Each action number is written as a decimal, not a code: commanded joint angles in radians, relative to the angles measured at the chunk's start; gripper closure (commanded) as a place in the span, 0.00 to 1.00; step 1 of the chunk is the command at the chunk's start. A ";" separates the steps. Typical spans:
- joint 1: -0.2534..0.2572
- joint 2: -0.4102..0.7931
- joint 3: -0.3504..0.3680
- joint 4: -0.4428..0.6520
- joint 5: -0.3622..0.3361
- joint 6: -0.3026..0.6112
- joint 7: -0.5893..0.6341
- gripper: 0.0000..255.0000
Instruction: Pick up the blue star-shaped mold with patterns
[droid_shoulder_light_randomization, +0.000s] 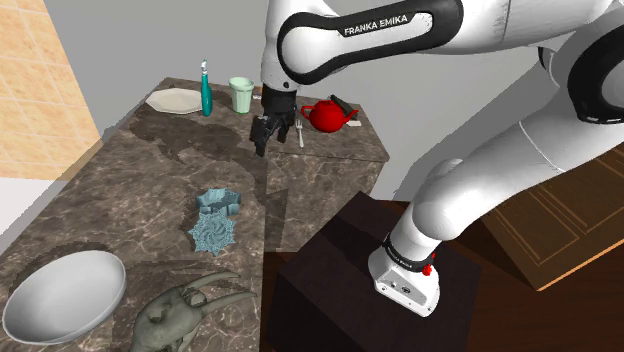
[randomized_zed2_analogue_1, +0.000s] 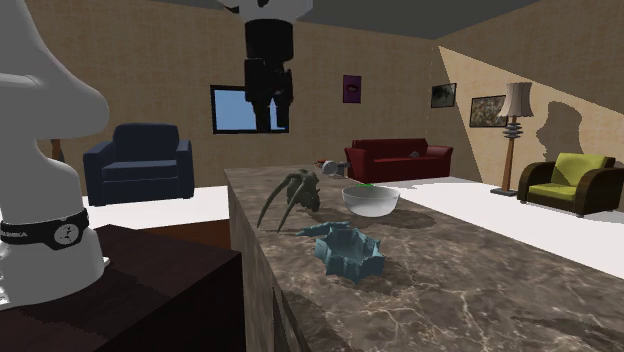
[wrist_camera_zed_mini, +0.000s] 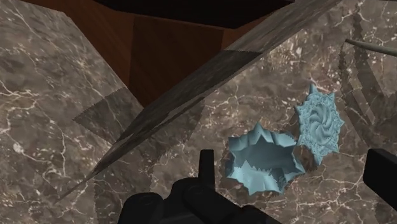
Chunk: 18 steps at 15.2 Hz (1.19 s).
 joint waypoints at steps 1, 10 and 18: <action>0.000 0.081 0.025 0.028 -0.004 0.043 0.033 0.00; 0.019 0.443 0.098 0.181 -0.082 0.202 0.193 0.00; 0.089 0.775 0.089 0.399 -0.184 0.265 0.330 0.00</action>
